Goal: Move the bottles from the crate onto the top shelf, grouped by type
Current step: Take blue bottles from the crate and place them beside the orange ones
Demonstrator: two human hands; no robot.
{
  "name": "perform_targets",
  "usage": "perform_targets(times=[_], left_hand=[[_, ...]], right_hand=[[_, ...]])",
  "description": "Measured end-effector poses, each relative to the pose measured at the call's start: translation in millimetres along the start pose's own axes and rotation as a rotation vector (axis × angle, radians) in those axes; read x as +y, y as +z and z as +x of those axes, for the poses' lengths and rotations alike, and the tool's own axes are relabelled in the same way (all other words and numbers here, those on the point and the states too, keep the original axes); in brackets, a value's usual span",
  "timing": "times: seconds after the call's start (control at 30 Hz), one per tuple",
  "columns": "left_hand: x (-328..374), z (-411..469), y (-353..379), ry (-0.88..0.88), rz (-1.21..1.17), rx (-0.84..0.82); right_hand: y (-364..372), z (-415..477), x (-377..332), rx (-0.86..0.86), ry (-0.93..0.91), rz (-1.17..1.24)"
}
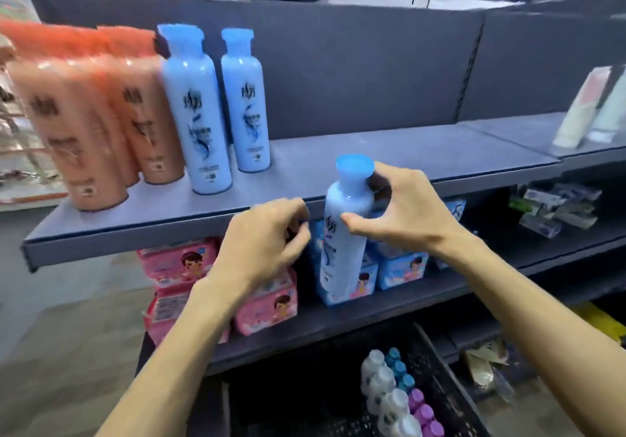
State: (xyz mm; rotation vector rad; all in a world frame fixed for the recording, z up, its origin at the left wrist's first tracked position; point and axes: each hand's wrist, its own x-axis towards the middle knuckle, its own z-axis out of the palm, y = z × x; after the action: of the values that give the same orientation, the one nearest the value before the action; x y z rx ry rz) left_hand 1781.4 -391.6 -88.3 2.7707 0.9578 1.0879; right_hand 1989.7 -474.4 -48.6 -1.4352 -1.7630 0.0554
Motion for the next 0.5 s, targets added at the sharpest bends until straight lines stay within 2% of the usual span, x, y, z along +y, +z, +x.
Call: perform_targets(times=[0.2,0.5], left_hand=[[-3,35,-57,0.007,0.056,0.148],[-12,51,-89,-0.019,0.165,0.176]], right_hand=[[-40,64,-48,0.078,-0.165,0.052],[-40,128,-73,0.058,-0.209,0.019]])
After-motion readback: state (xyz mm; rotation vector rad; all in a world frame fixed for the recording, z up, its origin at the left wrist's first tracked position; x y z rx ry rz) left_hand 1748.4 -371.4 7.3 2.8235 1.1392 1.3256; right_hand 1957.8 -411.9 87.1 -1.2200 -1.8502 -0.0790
